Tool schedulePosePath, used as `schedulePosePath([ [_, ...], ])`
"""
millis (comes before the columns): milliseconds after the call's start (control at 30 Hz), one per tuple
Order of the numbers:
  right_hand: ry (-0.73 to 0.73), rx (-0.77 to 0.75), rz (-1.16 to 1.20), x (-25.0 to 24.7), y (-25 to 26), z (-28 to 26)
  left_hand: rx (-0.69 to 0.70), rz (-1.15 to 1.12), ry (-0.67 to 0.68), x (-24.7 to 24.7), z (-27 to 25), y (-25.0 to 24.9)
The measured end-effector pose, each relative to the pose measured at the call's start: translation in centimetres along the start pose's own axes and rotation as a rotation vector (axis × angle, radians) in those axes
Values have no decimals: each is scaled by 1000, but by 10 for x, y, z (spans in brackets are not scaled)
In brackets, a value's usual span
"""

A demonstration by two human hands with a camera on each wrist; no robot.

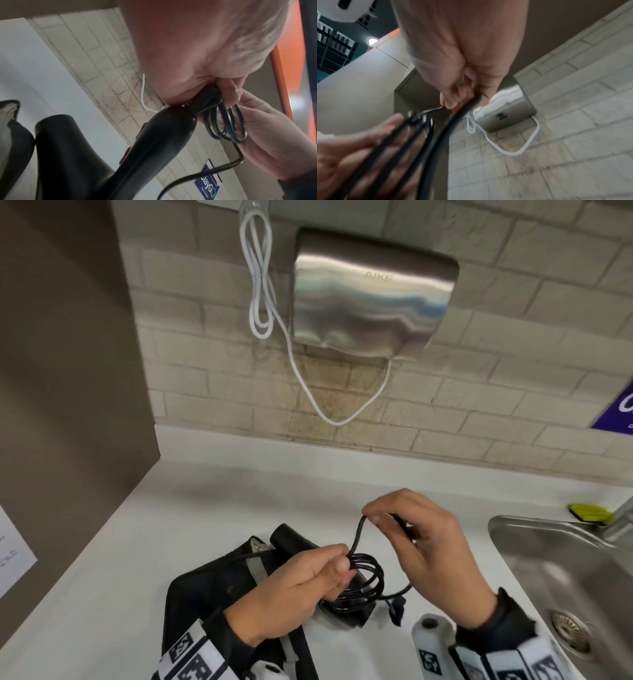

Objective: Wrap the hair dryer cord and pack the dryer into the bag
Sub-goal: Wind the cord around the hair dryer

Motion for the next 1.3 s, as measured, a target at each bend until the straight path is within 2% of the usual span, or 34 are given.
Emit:
schedulePosePath([
  [100, -11, 100, 65, 20, -14, -10, 1, -6, -22, 1, 0, -3],
  [200, 1, 247, 396, 31, -21, -25, 24, -59, -114, -5, 0, -4],
  [267, 56, 271, 520, 38, -16, -30, 25, -105, -172, -9, 0, -1],
  [367, 102, 287, 393, 51, -15, -37, 7, -91, -219, -12, 0, 1],
  [467, 44, 360, 490, 53, -21, -39, 5, 29, -289, -10, -1, -5],
  [600, 84, 406, 668, 47, -25, -36, -15, 188, -381, -3, 0, -8],
  [700, 106, 407, 668, 43, -27, -35, -19, 323, -442, 1, -1, -10],
  [900, 137, 392, 620, 43, -23, -33, -15, 362, -548, -1, -3, -13],
  [1033, 156, 401, 649, 38, -23, -32, 27, 316, -489, 2, -4, -15],
  [1200, 84, 445, 671, 38, -21, -35, 22, 272, -403, 4, -6, -8],
  [1300, 67, 458, 708, 38, -17, -36, 44, 329, -421, 6, -6, -7],
])
Point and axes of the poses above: each hand's wrist, its own z-axis towards the middle knuckle, its own x-axis out of the palm, y = z × x, the point moved 3 cm from there along z, towards the middle knuckle, and after that the axes turned 15 degrees about -x, right-handed, at the moved point
